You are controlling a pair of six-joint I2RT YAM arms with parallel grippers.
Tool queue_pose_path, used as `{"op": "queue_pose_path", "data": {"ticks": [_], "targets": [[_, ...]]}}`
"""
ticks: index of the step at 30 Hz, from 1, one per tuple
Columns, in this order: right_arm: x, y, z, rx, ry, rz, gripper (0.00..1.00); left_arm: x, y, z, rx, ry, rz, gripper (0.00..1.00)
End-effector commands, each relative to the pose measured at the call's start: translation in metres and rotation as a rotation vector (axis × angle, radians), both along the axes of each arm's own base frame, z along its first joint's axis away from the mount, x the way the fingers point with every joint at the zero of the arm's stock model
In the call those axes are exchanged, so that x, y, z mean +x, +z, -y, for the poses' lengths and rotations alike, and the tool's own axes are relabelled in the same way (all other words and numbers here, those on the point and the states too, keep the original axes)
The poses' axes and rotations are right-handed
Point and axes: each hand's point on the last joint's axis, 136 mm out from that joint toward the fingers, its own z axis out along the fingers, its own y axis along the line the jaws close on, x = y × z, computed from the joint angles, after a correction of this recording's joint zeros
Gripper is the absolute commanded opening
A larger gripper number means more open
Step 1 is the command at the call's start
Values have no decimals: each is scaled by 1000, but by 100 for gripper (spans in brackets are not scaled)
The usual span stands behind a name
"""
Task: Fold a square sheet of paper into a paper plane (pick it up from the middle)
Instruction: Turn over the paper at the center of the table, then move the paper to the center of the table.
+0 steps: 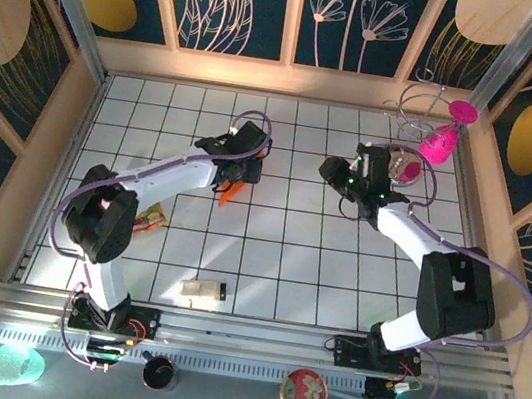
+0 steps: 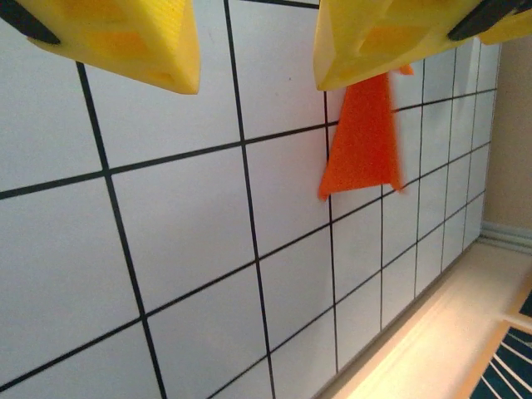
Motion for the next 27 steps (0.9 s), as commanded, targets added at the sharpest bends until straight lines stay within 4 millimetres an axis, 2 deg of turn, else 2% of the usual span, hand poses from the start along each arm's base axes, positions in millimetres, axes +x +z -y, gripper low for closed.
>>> {"op": "queue_pose_path", "data": {"ticks": [1, 4, 7, 11, 16, 21, 27], "targets": [[2, 2, -21, 31, 42, 10, 42, 2, 2, -8, -69, 11, 23, 51], [0, -3, -39, 47, 86, -7, 42, 0, -5, 0, -175, -33, -12, 52], [-3, -7, -54, 70, 124, -20, 42, -4, -10, 20, -297, -91, -49, 48], [-5, -14, -64, 82, 146, -39, 42, -8, -18, 32, -366, -123, -73, 42], [-6, -20, -76, 99, 181, -60, 42, 7, -39, 18, -346, -68, -82, 41], [-8, -26, -89, 133, 208, -91, 41, 23, -56, 13, -360, -38, -93, 40], [-12, -28, -104, 194, 222, -110, 41, 38, -77, -8, -313, 33, -80, 35]]}}
